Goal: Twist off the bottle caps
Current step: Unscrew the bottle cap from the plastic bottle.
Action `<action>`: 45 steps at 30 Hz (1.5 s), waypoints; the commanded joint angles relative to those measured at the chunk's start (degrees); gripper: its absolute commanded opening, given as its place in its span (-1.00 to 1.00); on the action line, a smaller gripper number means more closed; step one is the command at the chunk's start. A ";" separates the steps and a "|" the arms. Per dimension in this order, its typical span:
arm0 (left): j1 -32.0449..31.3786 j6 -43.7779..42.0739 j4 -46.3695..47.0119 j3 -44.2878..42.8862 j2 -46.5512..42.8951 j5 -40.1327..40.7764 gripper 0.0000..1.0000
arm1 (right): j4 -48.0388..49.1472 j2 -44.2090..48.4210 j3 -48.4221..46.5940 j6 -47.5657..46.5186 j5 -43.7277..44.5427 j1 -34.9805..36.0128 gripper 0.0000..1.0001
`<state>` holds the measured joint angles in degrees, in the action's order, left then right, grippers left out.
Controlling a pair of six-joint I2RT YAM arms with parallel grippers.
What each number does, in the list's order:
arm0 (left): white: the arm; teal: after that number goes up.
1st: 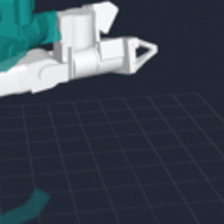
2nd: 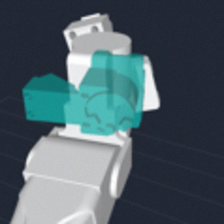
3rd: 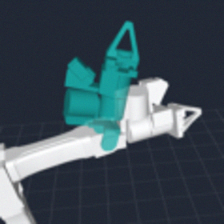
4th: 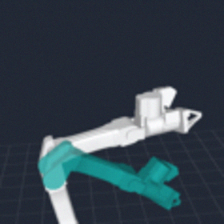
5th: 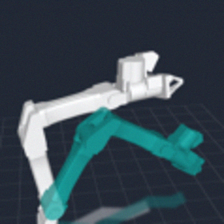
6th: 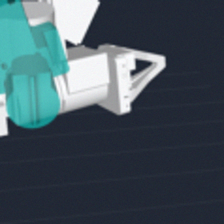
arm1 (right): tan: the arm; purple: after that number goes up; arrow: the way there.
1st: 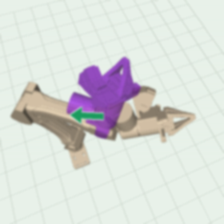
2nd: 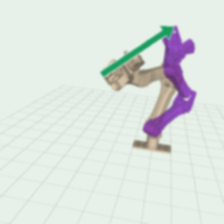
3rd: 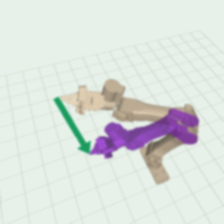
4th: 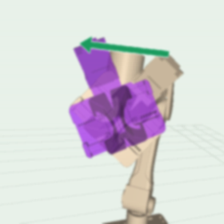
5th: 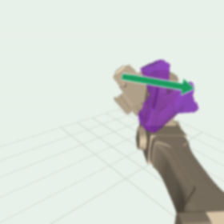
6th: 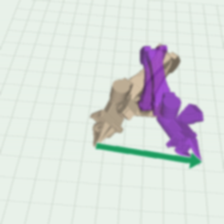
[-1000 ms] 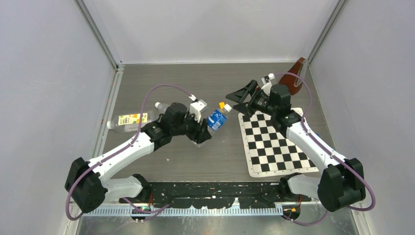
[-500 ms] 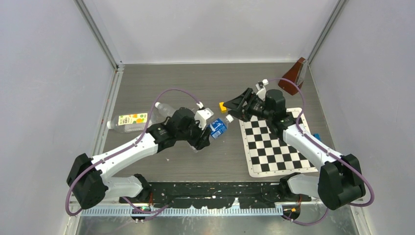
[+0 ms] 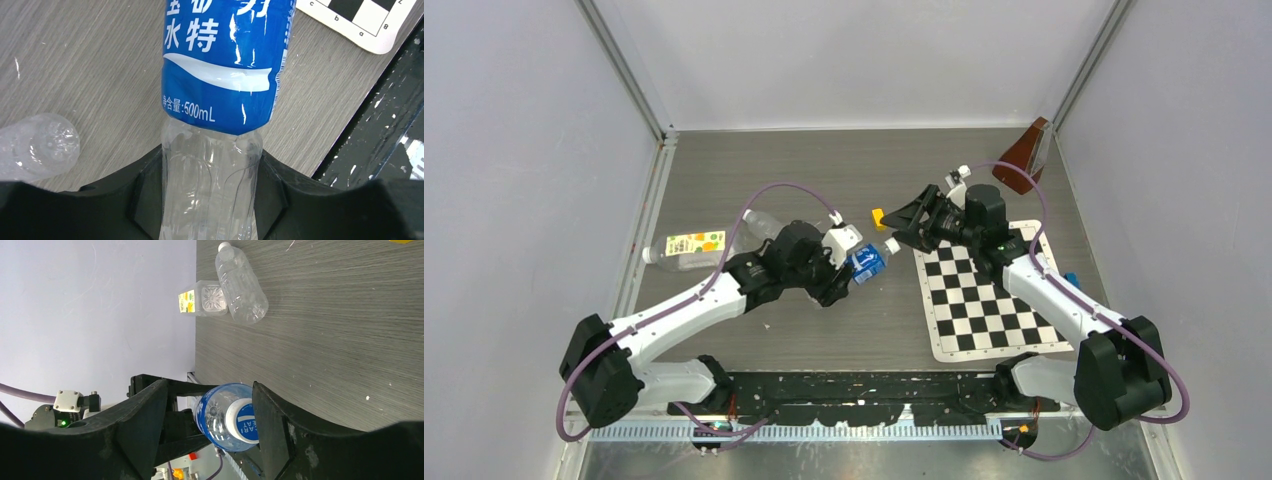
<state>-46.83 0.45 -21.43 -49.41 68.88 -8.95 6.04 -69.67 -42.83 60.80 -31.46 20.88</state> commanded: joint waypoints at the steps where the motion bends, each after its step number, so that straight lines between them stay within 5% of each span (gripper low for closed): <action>1: 0.22 -3.27 6.23 -2.02 -3.03 3.57 -0.14 | -2.66 -0.40 0.35 -1.27 -4.20 0.65 0.38; 16: -0.24 -6.13 9.51 0.74 -4.75 4.20 -0.15 | 5.64 -1.97 3.55 3.76 -6.54 0.60 0.28; 21: -0.28 -6.45 8.95 0.56 -4.62 4.60 -0.12 | 6.80 -1.81 3.66 4.17 -6.64 0.56 -0.14; 26: -0.31 -5.21 8.91 0.41 -4.65 5.05 0.12 | 8.09 -1.70 4.08 4.01 -8.13 0.56 -0.57; 33: -0.28 -0.87 11.31 0.39 -4.11 5.43 0.98 | 9.36 0.51 4.75 1.92 -7.54 0.64 -0.96; 39: -0.21 6.74 12.96 -0.61 -4.48 13.23 0.99 | 6.10 4.19 6.48 -1.69 0.08 0.73 -0.99; 45: -0.19 14.26 0.27 -9.77 -0.32 9.46 0.99 | 4.65 7.93 8.50 -5.71 7.09 1.17 -0.99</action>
<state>-47.03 8.75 -16.64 -51.94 66.98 1.50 10.57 -64.38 -35.40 59.35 -29.61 21.63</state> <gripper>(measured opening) 0.994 0.413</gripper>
